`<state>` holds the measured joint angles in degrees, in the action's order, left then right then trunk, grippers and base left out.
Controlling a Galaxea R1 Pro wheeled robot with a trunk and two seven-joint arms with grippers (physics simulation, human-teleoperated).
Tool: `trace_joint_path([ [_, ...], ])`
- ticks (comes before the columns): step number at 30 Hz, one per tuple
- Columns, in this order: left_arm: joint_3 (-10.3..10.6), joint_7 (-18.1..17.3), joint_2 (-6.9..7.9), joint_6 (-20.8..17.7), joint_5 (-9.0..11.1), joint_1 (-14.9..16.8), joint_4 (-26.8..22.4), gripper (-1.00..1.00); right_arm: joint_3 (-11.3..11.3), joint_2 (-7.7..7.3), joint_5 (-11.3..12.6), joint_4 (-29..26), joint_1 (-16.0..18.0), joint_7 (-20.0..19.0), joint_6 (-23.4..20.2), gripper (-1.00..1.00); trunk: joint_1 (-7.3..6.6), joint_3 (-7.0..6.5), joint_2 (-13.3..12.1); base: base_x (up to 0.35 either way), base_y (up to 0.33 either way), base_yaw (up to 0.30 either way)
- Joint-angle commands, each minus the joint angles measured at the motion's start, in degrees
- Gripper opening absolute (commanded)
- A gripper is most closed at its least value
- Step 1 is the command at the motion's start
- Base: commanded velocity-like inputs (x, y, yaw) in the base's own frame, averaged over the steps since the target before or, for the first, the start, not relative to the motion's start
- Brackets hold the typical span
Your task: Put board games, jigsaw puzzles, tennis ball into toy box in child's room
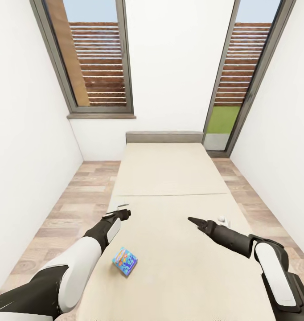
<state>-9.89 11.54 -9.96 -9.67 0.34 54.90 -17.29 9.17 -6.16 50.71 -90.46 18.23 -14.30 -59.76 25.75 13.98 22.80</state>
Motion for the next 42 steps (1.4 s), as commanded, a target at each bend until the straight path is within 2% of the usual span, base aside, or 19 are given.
trace_joint_path([
  [1, -0.14, 0.15, -0.04, -0.30, 0.03, 0.03, -0.12, 1.00, 0.14, -1.00, -0.85, -0.03, 0.05, -5.79, -0.24, 1.00, 0.03, 0.21, 0.11, 0.000, 0.000, 0.000],
  [2, -0.12, 0.15, -0.04, -0.29, 0.02, 0.03, -0.11, 1.00, 0.19, -1.83, -0.92, -0.03, 0.05, -9.28, -0.24, 1.00, 0.03, 0.30, 0.11, 0.000, 0.000, 0.000],
  [5, -0.01, 0.15, -0.04, -0.27, -0.02, 0.03, -0.11, 1.00, 0.54, -2.96, -1.04, 0.00, 0.05, -13.41, -0.24, 1.00, 0.03, 0.58, 0.11, 0.000, 0.000, 0.000],
  [13, -0.24, 0.21, -0.04, -0.96, 0.02, 0.13, -0.13, 1.00, 1.06, -3.57, -1.10, 0.02, 0.05, -15.27, -0.24, 1.00, 0.03, 1.34, 0.11, 0.000, 0.000, 0.000],
  [16, -0.34, 0.41, -0.04, -4.46, 0.04, 0.44, -0.26, 1.00, 2.35, -3.65, -1.08, 0.02, 0.05, -15.42, -0.24, 1.00, 0.03, 1.62, 0.11, 0.000, 0.000, 0.000],
  [19, -0.36, 0.60, -0.04, -12.19, 0.15, 1.61, -0.58, 1.00, 3.74, -3.68, -1.09, 0.07, 0.05, -15.47, -0.24, 1.00, 0.03, 1.90, 0.11, 0.000, 0.000, 0.000],
  [21, -0.43, 0.67, -0.04, -14.83, 0.29, 3.00, -0.65, 1.00, 4.08, -3.75, -1.11, 0.09, 0.05, -15.48, -0.24, 1.00, 0.03, 2.09, 0.11, 0.000, 0.000, 0.000],
  [25, -0.53, 0.78, -0.04, -17.91, 0.49, 5.45, -0.49, 1.00, 4.35, -4.67, -1.12, 0.24, 0.05, -15.49, -0.24, 1.00, 0.03, 2.47, 0.11, 0.000, 0.000, 0.000],
  [30, -0.67, 0.84, -0.04, -23.11, 0.60, 6.35, -0.39, 1.00, 4.49, -6.29, -1.01, 0.49, 0.05, -15.69, -0.24, 1.00, 0.03, 2.94, 0.11, 0.000, 0.000, 0.000],
  [37, -0.81, 0.87, -0.04, -24.31, 0.63, 7.59, -0.83, 1.00, 5.63, -6.71, -0.97, 0.55, 0.05, -15.83, -0.24, 1.00, 0.03, 3.60, 0.11, 0.000, 0.000, 0.000],
  [42, -0.72, 1.13, -0.04, -21.19, 0.57, 8.28, -0.89, 1.00, 5.95, -6.75, -1.01, 0.55, 0.05, -15.84, -0.24, 1.00, 0.03, 4.07, 0.11, 0.000, 0.000, 0.000],
])
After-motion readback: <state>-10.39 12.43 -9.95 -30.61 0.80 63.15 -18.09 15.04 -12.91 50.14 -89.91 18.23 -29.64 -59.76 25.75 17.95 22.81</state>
